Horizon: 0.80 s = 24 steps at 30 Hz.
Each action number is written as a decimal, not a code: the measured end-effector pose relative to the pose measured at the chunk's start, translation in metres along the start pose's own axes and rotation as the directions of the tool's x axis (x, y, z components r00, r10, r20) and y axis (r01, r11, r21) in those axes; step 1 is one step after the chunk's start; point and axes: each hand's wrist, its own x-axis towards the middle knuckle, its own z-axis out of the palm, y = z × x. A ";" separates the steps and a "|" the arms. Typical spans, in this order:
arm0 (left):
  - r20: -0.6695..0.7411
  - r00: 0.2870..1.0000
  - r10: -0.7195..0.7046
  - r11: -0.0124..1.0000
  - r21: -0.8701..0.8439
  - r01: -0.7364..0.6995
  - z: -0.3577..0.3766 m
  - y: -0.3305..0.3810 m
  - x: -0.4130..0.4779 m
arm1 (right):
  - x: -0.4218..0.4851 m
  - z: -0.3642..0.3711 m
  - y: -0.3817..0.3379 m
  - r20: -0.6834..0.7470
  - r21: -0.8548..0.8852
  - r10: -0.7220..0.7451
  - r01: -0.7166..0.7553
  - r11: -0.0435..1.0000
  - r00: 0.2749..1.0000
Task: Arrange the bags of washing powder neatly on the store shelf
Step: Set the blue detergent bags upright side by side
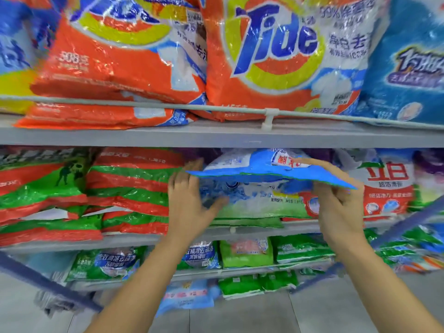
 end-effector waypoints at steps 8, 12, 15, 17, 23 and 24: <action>0.185 0.972 -0.146 0.570 -0.787 0.236 -0.013 0.070 -0.003 | 0.017 -0.022 -0.070 0.031 -0.108 0.023 -0.020 0.994 0.999; 0.189 0.980 -0.063 0.589 -0.785 0.190 -0.037 0.097 -0.005 | 0.027 -0.049 -0.105 -0.036 -0.088 0.024 -0.027 0.996 0.999; 0.182 0.983 -0.020 0.607 -0.779 0.157 -0.054 0.121 -0.011 | 0.031 -0.065 -0.117 -0.066 -0.128 0.041 -0.049 0.991 0.997; 0.199 0.980 -0.012 0.641 -0.751 0.160 -0.062 0.133 -0.015 | 0.032 -0.074 -0.128 -0.074 -0.138 0.079 -0.089 0.986 0.994; 0.261 0.960 0.103 0.600 -0.786 0.149 -0.083 0.168 -0.021 | 0.038 -0.111 -0.153 -0.125 -0.094 0.176 -0.188 0.978 0.976; 0.272 0.959 0.081 0.551 -0.814 0.185 -0.083 0.172 -0.020 | 0.037 -0.114 -0.157 -0.125 -0.088 0.195 -0.206 0.974 0.973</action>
